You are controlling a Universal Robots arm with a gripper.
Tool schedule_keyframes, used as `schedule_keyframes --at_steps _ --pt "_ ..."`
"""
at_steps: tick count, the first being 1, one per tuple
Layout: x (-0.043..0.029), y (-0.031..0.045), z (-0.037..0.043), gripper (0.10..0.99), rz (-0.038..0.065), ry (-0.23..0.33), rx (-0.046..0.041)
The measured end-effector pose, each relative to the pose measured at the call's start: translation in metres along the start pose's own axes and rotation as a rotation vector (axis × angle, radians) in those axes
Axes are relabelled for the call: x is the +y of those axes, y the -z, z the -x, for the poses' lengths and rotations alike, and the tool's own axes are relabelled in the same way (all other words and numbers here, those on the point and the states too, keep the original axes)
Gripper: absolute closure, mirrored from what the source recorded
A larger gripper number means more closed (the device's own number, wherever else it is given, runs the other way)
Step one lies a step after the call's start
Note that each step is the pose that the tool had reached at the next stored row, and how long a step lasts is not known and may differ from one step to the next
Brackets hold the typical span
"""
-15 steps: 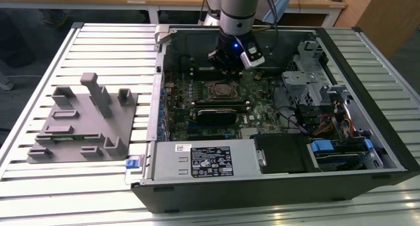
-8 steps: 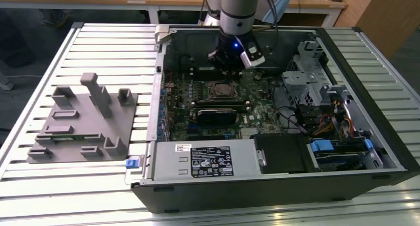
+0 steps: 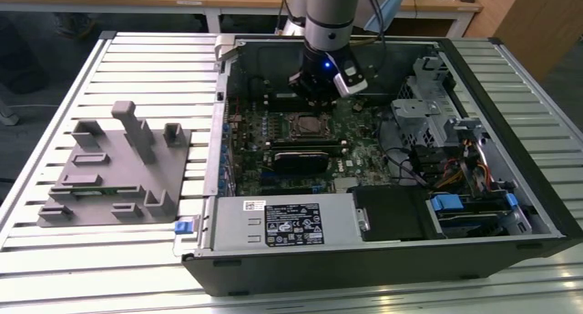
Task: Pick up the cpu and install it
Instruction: 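Install the first cpu locking lever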
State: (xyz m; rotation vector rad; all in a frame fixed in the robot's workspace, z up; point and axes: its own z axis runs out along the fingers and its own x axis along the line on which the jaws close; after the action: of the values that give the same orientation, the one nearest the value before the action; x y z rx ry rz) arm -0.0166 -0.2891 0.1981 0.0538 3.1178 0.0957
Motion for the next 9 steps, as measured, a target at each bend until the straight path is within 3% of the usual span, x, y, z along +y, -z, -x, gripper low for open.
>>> schedule_keyframes --at_steps 9 --pt "0.0011 -0.0017 0.0 0.98 0.002 0.0 -0.0001"
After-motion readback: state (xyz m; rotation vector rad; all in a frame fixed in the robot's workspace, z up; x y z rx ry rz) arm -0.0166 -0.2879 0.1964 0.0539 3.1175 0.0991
